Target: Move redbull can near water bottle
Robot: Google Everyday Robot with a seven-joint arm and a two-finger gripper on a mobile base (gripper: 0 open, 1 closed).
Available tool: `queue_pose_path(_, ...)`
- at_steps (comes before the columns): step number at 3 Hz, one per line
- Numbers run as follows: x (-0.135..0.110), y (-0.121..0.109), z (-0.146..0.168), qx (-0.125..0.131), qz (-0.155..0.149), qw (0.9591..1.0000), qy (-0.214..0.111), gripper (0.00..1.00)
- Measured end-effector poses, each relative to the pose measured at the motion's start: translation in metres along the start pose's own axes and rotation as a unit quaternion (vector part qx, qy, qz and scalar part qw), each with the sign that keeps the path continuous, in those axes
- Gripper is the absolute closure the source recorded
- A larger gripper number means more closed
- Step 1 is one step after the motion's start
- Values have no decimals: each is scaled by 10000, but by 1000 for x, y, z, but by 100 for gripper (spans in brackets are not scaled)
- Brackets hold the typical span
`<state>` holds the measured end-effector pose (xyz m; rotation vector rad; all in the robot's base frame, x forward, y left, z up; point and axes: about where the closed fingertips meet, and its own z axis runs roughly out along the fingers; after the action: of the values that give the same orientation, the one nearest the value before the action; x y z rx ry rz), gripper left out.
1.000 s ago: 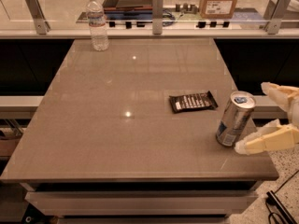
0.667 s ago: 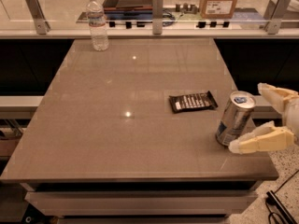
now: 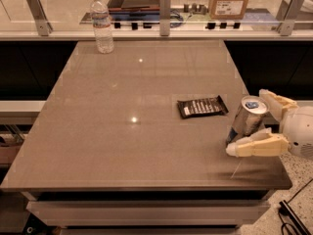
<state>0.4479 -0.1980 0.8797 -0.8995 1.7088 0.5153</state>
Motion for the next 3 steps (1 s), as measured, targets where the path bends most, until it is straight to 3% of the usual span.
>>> queue_pose_path(1, 2, 0, 10, -40, 32, 9999, -99, 0)
queue_pose_path(2, 0, 2, 12, -52, 11, 9999, -99, 16)
queue_pose_path(3, -3, 3, 13, -66, -13, 9999, -99, 39)
